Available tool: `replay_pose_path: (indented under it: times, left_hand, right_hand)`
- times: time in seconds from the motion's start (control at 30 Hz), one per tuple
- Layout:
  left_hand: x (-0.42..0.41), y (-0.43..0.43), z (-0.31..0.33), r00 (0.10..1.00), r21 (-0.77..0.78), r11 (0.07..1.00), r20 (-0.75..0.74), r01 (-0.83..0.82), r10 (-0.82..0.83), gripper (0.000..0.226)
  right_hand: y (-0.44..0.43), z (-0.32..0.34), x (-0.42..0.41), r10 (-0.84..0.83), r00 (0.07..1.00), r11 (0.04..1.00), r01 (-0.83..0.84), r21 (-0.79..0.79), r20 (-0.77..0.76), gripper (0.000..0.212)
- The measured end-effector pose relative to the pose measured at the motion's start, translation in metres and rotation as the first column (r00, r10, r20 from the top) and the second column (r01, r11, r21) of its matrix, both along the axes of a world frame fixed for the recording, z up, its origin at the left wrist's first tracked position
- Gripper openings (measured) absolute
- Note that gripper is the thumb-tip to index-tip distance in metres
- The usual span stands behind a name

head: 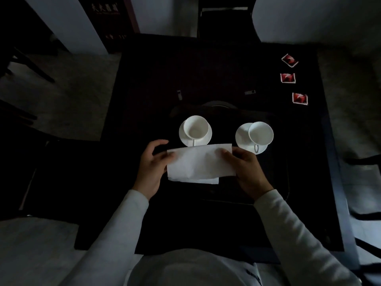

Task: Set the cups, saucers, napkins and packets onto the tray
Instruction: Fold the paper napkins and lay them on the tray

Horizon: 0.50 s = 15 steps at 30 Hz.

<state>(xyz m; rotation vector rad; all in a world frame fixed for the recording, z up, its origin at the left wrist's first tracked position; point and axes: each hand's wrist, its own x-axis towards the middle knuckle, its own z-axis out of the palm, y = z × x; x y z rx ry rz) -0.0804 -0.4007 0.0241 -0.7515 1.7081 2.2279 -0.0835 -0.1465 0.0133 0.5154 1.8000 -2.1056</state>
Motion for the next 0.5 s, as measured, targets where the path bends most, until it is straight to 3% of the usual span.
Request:
replay_pose_path:
  times: [0.17, 0.4, 0.5]
  left_hand:
    - [0.001, 0.002, -0.026, 0.999, -0.185, 0.982, 0.003, 0.032, -0.032, 0.019]
    - [-0.001, -0.003, -0.05, 0.98, -0.345, 0.917, 0.079, 0.201, -0.185, 0.038]
    - [-0.002, -0.002, -0.058, 0.965, -0.391, 0.882, 0.104, 0.263, -0.242, 0.034]
  right_hand:
    - [0.0, -0.023, 0.004, -0.027, 0.997, 0.998, 0.023, 0.056, 0.073, 0.01]
    - [0.0, -0.049, 0.005, -0.075, 0.975, 0.992, 0.052, 0.116, 0.209, 0.014]
    - [-0.001, -0.058, 0.007, -0.082, 0.965, 0.988, 0.047, 0.145, 0.248, 0.011]
